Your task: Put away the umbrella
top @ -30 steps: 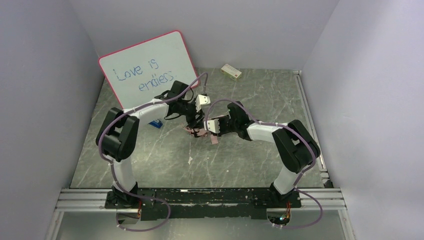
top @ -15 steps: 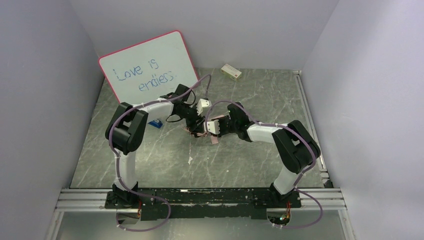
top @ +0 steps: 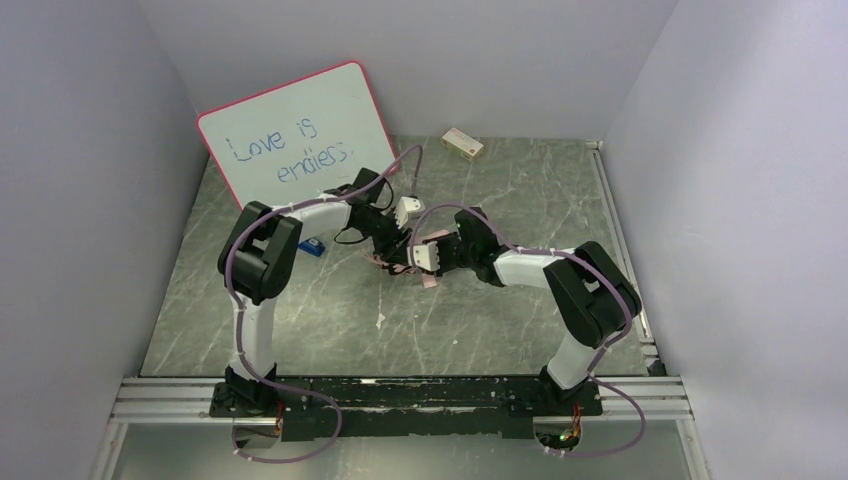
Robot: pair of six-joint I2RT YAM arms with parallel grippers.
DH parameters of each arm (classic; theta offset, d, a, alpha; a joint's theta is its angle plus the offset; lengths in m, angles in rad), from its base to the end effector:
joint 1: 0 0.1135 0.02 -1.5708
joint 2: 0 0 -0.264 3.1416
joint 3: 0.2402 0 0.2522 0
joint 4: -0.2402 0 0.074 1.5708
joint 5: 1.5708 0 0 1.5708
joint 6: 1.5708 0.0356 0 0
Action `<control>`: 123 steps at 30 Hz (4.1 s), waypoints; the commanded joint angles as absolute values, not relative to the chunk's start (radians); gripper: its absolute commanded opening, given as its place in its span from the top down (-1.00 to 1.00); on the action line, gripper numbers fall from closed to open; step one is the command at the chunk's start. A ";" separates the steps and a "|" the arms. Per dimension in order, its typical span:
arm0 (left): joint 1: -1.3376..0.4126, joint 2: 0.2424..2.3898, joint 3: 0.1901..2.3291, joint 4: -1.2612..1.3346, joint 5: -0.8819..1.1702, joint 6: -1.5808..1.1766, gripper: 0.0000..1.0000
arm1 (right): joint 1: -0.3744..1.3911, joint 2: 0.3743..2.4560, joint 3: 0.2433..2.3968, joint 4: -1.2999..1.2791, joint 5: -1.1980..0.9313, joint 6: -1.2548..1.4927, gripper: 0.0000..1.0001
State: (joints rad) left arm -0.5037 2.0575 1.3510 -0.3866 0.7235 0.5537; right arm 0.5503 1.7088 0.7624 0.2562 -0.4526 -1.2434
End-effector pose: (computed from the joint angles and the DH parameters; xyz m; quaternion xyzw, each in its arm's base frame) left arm 0.3521 -0.2210 0.1440 0.5307 0.7424 -0.3382 0.2298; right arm 0.2731 0.1858 0.1438 -0.7485 0.4754 0.0498 0.4596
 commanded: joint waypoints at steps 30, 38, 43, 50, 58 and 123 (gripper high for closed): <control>-0.577 2.131 1.336 -0.411 0.562 0.536 0.91 | 0.564 1.610 0.691 0.196 -0.408 -1.171 -0.37; -0.577 2.129 1.327 -0.406 0.528 0.533 0.91 | 0.566 1.459 0.611 0.367 -0.343 -0.896 -0.37; -0.577 2.128 1.323 -0.393 0.506 0.520 0.90 | 0.566 1.305 0.571 0.484 -0.237 -0.373 -0.31; -0.598 2.127 1.321 -0.362 0.377 0.435 0.91 | 0.567 1.150 0.539 0.316 -0.040 0.215 -0.19; -0.645 2.121 1.306 -0.348 0.310 0.431 0.90 | 0.566 1.069 0.504 0.166 0.121 0.559 -0.21; -0.662 2.112 1.285 -0.335 0.271 0.405 0.91 | 0.745 1.627 0.439 0.477 0.361 1.409 0.05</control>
